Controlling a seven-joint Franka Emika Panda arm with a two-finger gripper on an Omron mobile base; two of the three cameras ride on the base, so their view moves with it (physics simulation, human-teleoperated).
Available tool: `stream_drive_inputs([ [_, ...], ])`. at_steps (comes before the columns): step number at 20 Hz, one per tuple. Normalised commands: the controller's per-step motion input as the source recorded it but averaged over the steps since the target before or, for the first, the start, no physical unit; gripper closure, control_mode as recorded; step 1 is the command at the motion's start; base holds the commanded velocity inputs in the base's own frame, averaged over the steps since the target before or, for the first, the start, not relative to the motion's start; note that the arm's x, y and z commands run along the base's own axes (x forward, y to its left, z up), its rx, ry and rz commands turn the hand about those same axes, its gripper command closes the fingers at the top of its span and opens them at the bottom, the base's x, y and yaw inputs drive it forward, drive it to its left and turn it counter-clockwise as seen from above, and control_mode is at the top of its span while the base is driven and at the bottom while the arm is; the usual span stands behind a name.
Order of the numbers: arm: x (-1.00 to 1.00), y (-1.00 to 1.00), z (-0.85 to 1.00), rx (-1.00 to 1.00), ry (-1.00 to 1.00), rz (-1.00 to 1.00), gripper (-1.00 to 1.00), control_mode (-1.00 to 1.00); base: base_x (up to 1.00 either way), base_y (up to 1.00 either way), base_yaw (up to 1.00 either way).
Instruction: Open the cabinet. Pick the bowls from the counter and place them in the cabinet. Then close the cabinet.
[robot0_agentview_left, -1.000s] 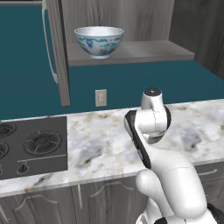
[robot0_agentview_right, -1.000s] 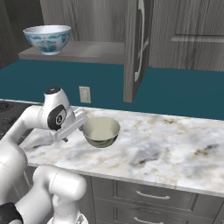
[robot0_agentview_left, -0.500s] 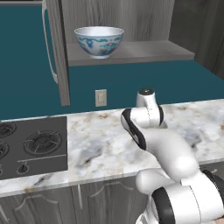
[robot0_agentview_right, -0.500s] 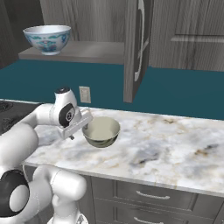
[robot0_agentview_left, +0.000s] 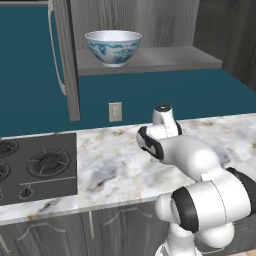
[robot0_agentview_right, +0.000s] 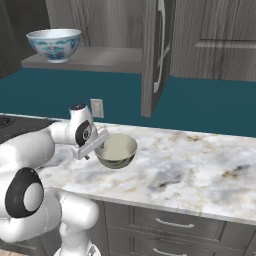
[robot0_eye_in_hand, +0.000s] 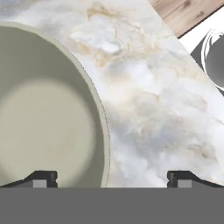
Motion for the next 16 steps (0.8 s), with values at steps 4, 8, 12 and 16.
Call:
stream_drive_inputs([
  [4,0.35,0.0,-0.27,0.0,0.0,0.0,-1.0,-1.0,0.0,0.0,0.0],
  [8,0.34,0.0,-0.31,0.0,0.0,0.0,-1.0,-1.0,0.0,0.0,0.0],
  [12,0.31,0.0,-0.31,0.0,0.0,0.0,1.0,-1.0,0.0,0.0,0.0],
  [16,0.16,0.0,-0.31,0.0,0.0,-0.01,1.0,-1.0,0.0,0.0,0.0],
])
